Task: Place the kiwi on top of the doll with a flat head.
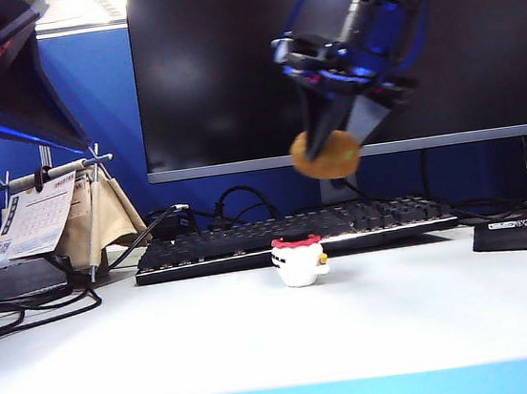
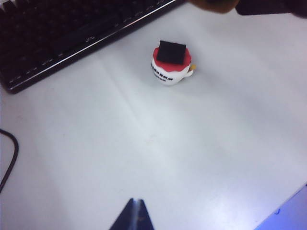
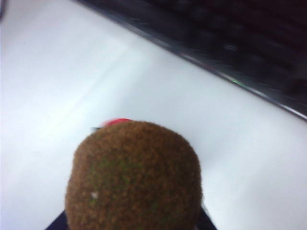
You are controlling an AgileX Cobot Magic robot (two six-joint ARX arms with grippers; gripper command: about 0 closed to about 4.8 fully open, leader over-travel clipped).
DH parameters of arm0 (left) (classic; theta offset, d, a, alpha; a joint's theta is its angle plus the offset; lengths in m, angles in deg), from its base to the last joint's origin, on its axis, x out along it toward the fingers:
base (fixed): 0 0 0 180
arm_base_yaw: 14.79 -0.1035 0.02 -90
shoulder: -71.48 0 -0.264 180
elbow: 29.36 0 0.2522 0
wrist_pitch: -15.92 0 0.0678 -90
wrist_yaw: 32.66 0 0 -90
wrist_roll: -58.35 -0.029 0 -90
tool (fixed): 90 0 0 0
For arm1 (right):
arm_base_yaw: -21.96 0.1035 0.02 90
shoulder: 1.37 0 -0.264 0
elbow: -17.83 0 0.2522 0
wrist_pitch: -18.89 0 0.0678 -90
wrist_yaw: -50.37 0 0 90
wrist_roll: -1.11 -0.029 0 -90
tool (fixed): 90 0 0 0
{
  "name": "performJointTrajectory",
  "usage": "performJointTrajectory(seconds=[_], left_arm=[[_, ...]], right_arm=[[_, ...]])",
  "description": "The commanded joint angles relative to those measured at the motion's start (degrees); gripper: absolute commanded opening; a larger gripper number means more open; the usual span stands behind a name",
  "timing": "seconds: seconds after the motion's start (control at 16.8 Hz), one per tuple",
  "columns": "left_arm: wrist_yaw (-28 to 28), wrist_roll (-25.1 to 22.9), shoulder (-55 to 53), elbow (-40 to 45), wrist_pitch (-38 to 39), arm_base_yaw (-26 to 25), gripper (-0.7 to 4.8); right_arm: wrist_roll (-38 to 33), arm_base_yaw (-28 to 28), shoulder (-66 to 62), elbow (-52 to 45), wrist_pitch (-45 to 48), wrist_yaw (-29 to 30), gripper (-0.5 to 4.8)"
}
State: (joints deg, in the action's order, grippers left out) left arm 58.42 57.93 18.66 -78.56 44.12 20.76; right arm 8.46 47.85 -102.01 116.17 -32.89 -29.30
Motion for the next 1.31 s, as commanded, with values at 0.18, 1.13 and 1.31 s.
performJointTrajectory(seconds=[0.18,1.13,1.31], left_arm=[[0.3,0.0,0.1,-0.2,0.1,0.0,-0.04],[0.3,0.0,0.1,-0.2,1.4,0.0,-0.04],[0.3,0.3,0.1,-0.2,1.6,0.0,-0.04]], right_arm=[[0.1,2.1,-3.1,0.5,1.2,1.3,1.98],[0.3,3.9,-9.9,8.7,-4.5,1.2,2.00],[0.3,3.9,-11.4,8.8,-5.7,1.1,2.01]])
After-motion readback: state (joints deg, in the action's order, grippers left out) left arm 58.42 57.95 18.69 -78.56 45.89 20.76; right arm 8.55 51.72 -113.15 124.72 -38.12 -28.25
